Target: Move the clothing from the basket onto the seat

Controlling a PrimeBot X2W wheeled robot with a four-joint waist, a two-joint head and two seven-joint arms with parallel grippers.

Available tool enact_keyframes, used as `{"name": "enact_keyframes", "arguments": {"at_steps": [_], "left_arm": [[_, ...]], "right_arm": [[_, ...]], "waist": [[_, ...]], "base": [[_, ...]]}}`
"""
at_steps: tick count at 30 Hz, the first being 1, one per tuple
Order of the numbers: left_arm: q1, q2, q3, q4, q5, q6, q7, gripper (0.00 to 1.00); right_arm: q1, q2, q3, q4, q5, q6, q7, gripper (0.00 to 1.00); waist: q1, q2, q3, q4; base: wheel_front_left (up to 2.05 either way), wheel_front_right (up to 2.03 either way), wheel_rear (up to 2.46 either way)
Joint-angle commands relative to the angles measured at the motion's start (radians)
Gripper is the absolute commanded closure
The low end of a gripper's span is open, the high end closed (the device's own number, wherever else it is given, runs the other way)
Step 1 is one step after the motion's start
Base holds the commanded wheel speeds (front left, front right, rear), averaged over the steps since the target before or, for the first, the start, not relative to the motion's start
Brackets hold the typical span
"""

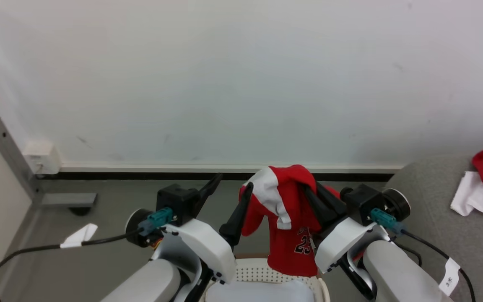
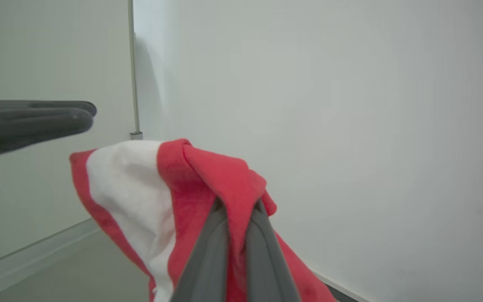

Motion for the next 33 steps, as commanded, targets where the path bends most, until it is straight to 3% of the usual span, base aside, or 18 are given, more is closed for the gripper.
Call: {"name": "enact_keyframes", "arguments": {"at_steps": [1, 13, 19, 27, 33], "left_arm": [[0.015, -0.002, 0.000, 0.001, -0.002, -0.003, -0.009, 0.00], [0.004, -0.016, -0.005, -0.020, 0.003, 0.003, -0.034, 0.00], [0.002, -0.025, -0.019, -0.029, 0.011, -0.001, -0.040, 0.00], [-0.012, -0.034, -0.045, -0.043, 0.025, 0.000, -0.025, 0.00], [-0.056, -0.030, -0.071, -0.066, 0.050, -0.005, 0.014, 0.00]], "right_arm": [[-0.010, -0.001, -0.016, -0.007, -0.018, -0.002, -0.003, 1.00], [0.004, -0.005, -0.151, -0.060, -0.166, -0.002, -0.003, 1.00], [0.039, -0.038, -0.215, -0.112, -0.204, -0.002, 0.003, 1.00], [0.105, -0.098, -0.289, -0.235, -0.215, -0.002, 0.043, 1.00], [0.123, -0.112, -0.400, -0.323, -0.195, -0.002, 0.062, 1.00]], "waist": [[-0.0001, -0.0001, 0.013, -0.056], [-0.0001, -0.0001, 0.052, -0.346], [-0.0001, -0.0001, 0.067, -0.463], [-0.0001, -0.0001, 0.099, -0.539], [-0.0001, -0.0001, 0.190, -0.519]], "base": [[0.00, 0.00, 0.00], [0.00, 0.00, 0.00], [0.00, 0.00, 0.00], [0.00, 0.00, 0.00], [0.00, 0.00, 0.00]]}}
